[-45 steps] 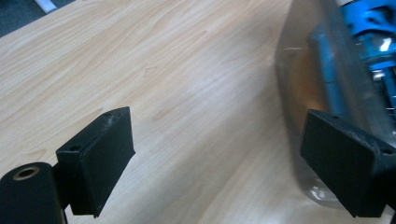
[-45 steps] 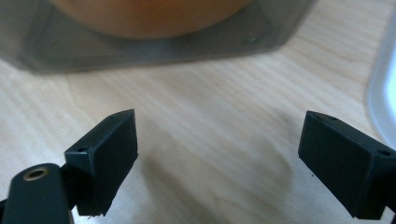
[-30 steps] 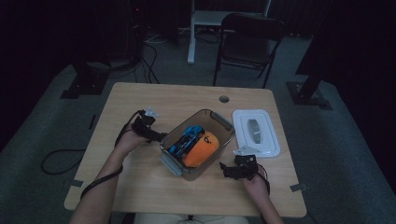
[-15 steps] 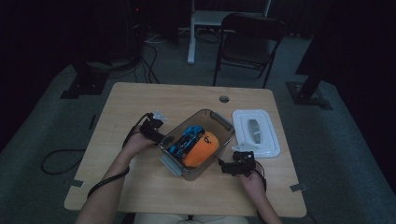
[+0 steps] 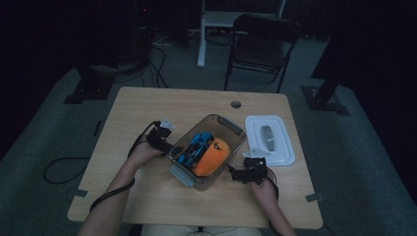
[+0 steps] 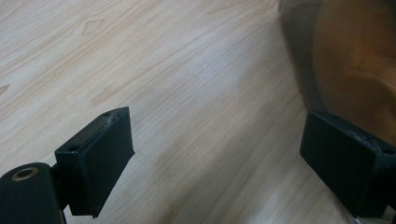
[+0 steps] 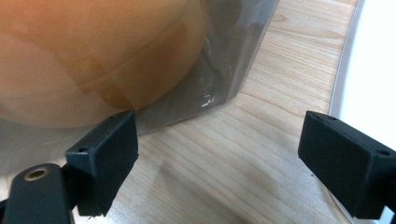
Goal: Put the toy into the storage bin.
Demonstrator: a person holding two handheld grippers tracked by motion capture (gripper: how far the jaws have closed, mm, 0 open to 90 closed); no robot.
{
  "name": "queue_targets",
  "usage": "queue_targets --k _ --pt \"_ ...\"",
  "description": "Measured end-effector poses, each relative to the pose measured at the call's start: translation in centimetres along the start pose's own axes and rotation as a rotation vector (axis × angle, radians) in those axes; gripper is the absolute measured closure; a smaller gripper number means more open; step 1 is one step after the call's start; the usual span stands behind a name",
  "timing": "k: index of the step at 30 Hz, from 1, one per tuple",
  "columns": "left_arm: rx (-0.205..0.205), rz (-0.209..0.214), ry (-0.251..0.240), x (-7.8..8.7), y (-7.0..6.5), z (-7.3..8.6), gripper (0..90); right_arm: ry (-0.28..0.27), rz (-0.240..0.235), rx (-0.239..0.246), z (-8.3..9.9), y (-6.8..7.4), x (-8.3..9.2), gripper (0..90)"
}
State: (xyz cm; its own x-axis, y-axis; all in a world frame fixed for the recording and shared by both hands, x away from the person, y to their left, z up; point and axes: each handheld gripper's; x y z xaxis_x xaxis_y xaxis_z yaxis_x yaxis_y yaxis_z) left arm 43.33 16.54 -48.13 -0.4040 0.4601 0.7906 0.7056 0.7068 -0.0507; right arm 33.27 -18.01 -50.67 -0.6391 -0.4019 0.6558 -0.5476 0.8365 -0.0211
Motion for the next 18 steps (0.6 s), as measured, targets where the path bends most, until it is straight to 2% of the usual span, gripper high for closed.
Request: queue_targets --k 9,16,18 --pt "0.010 -0.008 -0.021 1.0 -1.2 1.3 10.3 -0.006 -0.006 0.000 -0.3 0.1 -0.3 12.6" --pt "-0.026 0.009 -0.010 1.6 -2.6 1.8 10.3 -0.029 -0.030 -0.014 -0.4 0.1 -0.4 13.9" --pt "-0.033 -0.005 -0.016 1.9 -2.9 1.9 10.3 -0.033 -0.027 -0.015 -0.4 0.1 -0.4 14.3"
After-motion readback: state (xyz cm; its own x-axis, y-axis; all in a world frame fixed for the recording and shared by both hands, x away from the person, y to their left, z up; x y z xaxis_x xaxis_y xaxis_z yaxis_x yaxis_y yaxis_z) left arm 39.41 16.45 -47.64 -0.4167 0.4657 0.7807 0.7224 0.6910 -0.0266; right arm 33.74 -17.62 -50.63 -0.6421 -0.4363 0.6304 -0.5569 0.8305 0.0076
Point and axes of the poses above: each handheld gripper's, and its own axes: x roughly backward along the jaws, z roughly out of its underside, y roughly to its left, and after that the axes turned 4 degrees about x, right-handed
